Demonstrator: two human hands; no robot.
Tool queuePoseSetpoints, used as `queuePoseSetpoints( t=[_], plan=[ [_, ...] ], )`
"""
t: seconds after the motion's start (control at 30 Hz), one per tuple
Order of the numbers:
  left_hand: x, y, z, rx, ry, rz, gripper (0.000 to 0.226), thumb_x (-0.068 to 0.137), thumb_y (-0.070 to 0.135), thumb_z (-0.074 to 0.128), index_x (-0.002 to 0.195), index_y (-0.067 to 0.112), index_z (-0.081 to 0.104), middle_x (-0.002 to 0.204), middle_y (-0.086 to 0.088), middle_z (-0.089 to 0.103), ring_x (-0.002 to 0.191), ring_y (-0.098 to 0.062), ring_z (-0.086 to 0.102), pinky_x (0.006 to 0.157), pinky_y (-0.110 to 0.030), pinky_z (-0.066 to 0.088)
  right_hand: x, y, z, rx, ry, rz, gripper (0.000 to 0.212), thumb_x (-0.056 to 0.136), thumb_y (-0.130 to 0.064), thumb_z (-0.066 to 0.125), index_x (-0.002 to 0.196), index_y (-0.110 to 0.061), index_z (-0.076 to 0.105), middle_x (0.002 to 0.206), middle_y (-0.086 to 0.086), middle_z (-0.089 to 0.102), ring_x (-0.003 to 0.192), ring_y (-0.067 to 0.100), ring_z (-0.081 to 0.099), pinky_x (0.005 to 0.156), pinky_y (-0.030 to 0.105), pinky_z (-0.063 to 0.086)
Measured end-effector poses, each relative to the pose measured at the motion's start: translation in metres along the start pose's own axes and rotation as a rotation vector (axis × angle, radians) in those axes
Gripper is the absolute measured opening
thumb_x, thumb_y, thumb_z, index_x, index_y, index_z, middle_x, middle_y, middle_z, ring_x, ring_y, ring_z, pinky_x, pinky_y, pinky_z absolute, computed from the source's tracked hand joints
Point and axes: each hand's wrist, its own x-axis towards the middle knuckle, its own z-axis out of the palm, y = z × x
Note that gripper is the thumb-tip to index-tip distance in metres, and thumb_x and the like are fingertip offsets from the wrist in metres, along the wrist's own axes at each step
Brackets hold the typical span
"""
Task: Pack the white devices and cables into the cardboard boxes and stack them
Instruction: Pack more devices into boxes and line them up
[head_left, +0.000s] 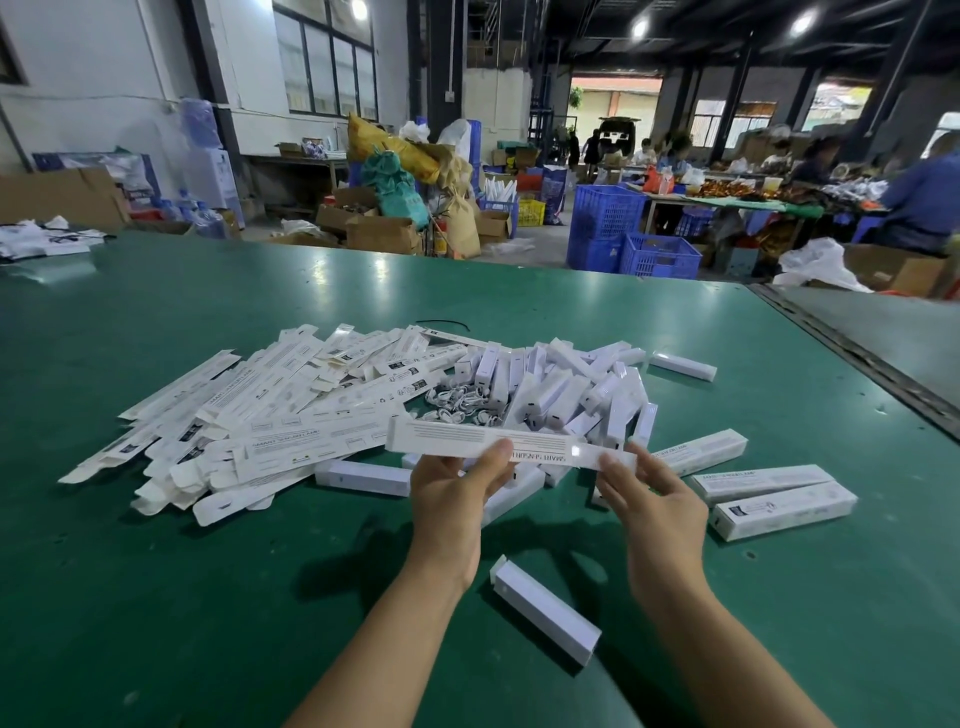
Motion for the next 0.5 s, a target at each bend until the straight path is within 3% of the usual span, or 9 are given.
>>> queuePoseSetpoints(
  t=[0.13, 0.23, 0.37, 0.5],
  plan=[
    [-0.002, -0.001, 0.002, -0.001, -0.007, 0.003, 0.02, 0.084, -0.004, 0.072, 0.101, -0.002, 0.062, 0.111, -0.025, 0.07, 0.105, -0.037, 0.069, 0.086, -0.043, 0.06, 0.0, 0.0, 0.001, -0.017, -0.038, -0.017, 0.035, 0.085, -0.009, 0.072, 0.12, -0.007, 0.067, 0.105, 0.008, 0.073, 0.079, 0.012, 0.073, 0.074, 0.025, 0.058],
    [-0.004, -0.002, 0.003, -0.007, -0.008, -0.005, 0.022, 0.083, -0.003, 0.073, 0.103, -0.003, 0.062, 0.11, -0.024, 0.07, 0.105, -0.033, 0.07, 0.085, -0.038, 0.06, -0.004, -0.002, 0.003, -0.046, -0.07, -0.02, 0.023, 0.089, -0.009, 0.069, 0.111, -0.013, 0.068, 0.091, 0.008, 0.074, 0.062, 0.013, 0.068, 0.056, 0.021, 0.055],
    [-0.003, -0.001, 0.003, -0.025, 0.002, -0.005, 0.016, 0.081, 0.0, 0.075, 0.093, 0.003, 0.065, 0.108, -0.023, 0.071, 0.104, -0.033, 0.071, 0.083, -0.037, 0.06, -0.008, -0.008, 0.003, -0.081, -0.191, 0.011, 0.013, 0.096, -0.029, 0.059, 0.107, -0.028, 0.067, 0.098, -0.001, 0.076, 0.042, 0.017, 0.053, 0.04, 0.022, 0.039],
    [-0.005, 0.0, 0.003, -0.036, -0.04, -0.004, 0.03, 0.07, 0.015, 0.08, 0.094, 0.005, 0.065, 0.106, -0.021, 0.073, 0.102, -0.032, 0.071, 0.083, -0.037, 0.059, -0.013, -0.01, 0.004, -0.088, -0.352, 0.053, 0.038, 0.08, -0.062, 0.06, 0.111, -0.041, 0.069, 0.096, -0.009, 0.071, 0.041, 0.017, 0.052, 0.041, 0.025, 0.036]
  ],
)
